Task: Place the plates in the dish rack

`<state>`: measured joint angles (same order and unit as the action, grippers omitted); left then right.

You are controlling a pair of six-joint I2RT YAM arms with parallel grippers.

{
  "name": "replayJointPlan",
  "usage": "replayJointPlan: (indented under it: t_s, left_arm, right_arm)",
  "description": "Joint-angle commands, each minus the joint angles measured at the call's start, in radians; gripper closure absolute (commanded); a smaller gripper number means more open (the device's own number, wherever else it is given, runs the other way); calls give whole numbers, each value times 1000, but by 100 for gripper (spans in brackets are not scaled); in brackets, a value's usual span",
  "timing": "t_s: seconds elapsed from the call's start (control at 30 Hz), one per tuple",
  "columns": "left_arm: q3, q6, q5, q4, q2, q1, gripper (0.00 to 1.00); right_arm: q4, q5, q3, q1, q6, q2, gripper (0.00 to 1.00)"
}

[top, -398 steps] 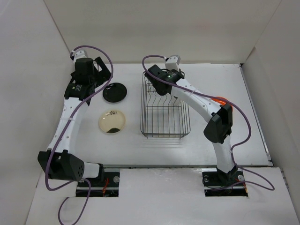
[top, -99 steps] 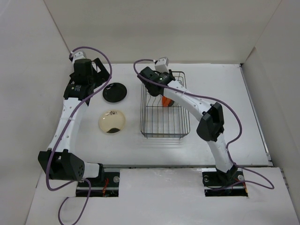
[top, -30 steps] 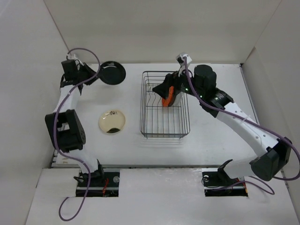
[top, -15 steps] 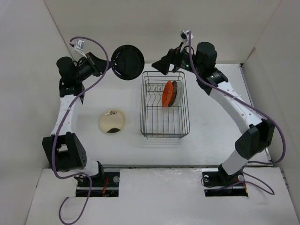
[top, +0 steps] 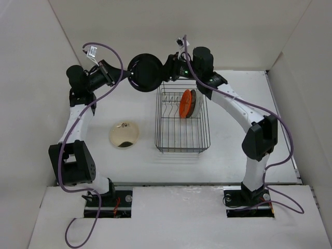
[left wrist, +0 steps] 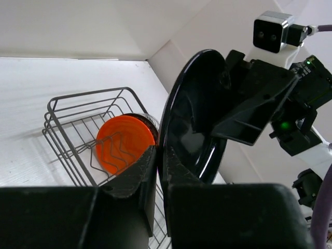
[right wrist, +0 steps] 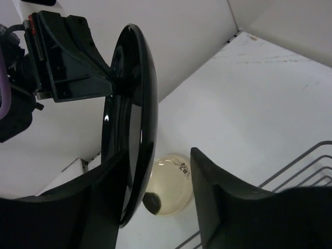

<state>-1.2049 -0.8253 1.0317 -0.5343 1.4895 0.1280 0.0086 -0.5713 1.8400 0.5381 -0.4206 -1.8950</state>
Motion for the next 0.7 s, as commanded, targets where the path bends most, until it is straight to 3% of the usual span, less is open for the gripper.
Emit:
replayJointPlan:
  t_s: [0.0, 0.03, 0.07, 0.1, 0.13, 0.2, 0.23, 0.27, 0.3, 0.37, 0.4, 0.43, 0.47, 0.5, 0.53, 0.57, 0.67]
  left_arm:
    - [1, -47, 50, -122, -9, -11, 100]
    - [1, -48, 50, -122, -9, -11, 100]
    - [1, -48, 50, -122, 0, -11, 100]
    - [1, -48, 50, -122, 0, -11, 100]
    - [1, -57, 50, -122, 0, -11, 95]
    - [1, -57, 50, -122, 11, -11, 63]
    - [10, -66, 39, -122, 11, -11, 38]
    - [10, -66, 30, -122, 11, -11, 1]
    - [10, -52, -2, -109, 11, -11, 1]
    - [-47, 42, -80, 114, 11, -11, 1]
    - [-83, 105, -150, 231, 11, -11, 1]
    - [-122, 205, -330, 429, 11, -11, 1]
    - [-171, 231, -417, 495, 11, -11, 1]
    - [-192, 251, -503, 555, 11, -11, 1]
    - [-217, 267, -650, 612, 11, -11, 1]
    - [-261, 276, -704, 702, 23, -11, 1]
    - [-327, 290, -847, 813, 44, -11, 1]
  right_arm:
    - [60, 7, 76, 17, -58, -7, 49]
    - [60, 7, 88, 17, -81, -7, 81]
    - [60, 19, 88, 17, -93, -7, 94]
    - [60, 45, 88, 17, -102, -7, 100]
    - [60, 63, 71, 17, -103, 7, 100]
    - [60, 94, 35, 17, -125, 43, 100]
    - [48, 143, 22, 17, -126, 60, 100]
    - [-14, 196, 13, 17, -126, 77, 100]
    - [-59, 267, 2, 31, -103, 117, 100]
    - [-200, 649, 24, 86, -69, 142, 100]
    - [-363, 789, 83, 111, -41, 133, 100]
    - [-446, 915, 123, 132, -41, 116, 100]
    - [-534, 1102, 167, 166, -41, 94, 100]
    - [-681, 1179, 230, 181, -53, 56, 100]
    - [-738, 1258, 248, 198, -70, 44, 100]
    - [-784, 1397, 248, 229, -92, 43, 100]
    - [-857, 1485, 191, 249, -148, 43, 100]
